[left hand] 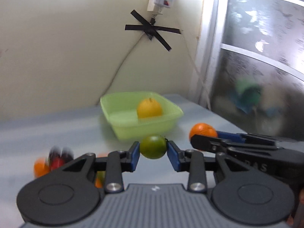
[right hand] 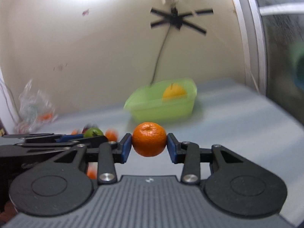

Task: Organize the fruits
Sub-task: 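Carry the lime and orange to the basket and release both, then grasp a red tomato with the left tool while the right tool grasps a tangerine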

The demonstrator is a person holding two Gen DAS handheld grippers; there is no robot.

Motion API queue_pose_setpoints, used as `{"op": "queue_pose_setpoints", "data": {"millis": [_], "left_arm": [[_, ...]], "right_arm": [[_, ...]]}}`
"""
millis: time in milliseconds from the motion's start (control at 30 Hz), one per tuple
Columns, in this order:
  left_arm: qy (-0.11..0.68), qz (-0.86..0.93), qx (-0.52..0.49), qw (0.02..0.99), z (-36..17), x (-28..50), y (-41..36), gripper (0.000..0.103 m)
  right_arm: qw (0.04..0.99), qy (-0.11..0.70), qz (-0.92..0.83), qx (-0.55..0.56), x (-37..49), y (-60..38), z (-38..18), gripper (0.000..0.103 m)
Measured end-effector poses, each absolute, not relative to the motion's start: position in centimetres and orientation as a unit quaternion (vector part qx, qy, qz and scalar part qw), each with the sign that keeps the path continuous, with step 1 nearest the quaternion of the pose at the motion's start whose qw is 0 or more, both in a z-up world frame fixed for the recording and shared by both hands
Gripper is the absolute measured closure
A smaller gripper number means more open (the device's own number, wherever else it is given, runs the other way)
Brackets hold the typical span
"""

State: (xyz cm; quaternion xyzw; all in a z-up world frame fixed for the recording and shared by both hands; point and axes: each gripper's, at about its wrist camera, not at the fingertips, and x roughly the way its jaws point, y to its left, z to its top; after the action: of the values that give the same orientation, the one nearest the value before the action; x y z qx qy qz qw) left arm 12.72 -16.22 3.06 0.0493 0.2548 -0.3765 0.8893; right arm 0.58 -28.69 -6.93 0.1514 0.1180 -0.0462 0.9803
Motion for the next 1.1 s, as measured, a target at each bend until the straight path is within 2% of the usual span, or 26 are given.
{"op": "queue_pose_setpoints", "data": {"millis": [200,400,533,667,700,833,967,1100], "left_arm": [[0.314,-0.352,0.006,0.882,2.6,22.3,-20.2,0.071],[0.349,-0.334,-0.011,0.876,0.4,26.5,-21.7,0.071],[0.351,-0.327,-0.006,0.878,-0.2,27.3,-22.2,0.066],[0.349,-0.333,-0.010,0.876,0.2,27.0,-21.9,0.051],[0.344,-0.330,-0.005,0.879,0.5,26.7,-21.6,0.051],[0.310,-0.351,-0.030,0.883,3.4,24.1,-17.5,0.051],[0.257,-0.351,-0.066,0.898,6.3,20.0,-9.1,0.051],[0.239,-0.275,-0.051,0.930,6.1,15.7,-1.5,0.051]], "right_arm": [[0.982,0.117,-0.039,0.141,7.9,-32.6,-4.5,0.060],[0.981,0.134,-0.037,0.135,12.3,-33.6,-5.0,0.060],[0.981,0.144,-0.047,0.122,13.6,-34.0,-5.6,0.059],[0.978,0.157,-0.064,0.118,14.0,-34.3,-6.4,0.058],[0.978,0.157,-0.067,0.116,13.9,-34.2,-6.5,0.058],[0.979,0.145,-0.078,0.118,12.8,-33.8,-5.9,0.058],[0.985,0.113,-0.063,0.113,9.0,-31.9,-4.6,0.058],[0.986,0.105,-0.015,0.130,4.7,-28.5,-4.7,0.058]]}}
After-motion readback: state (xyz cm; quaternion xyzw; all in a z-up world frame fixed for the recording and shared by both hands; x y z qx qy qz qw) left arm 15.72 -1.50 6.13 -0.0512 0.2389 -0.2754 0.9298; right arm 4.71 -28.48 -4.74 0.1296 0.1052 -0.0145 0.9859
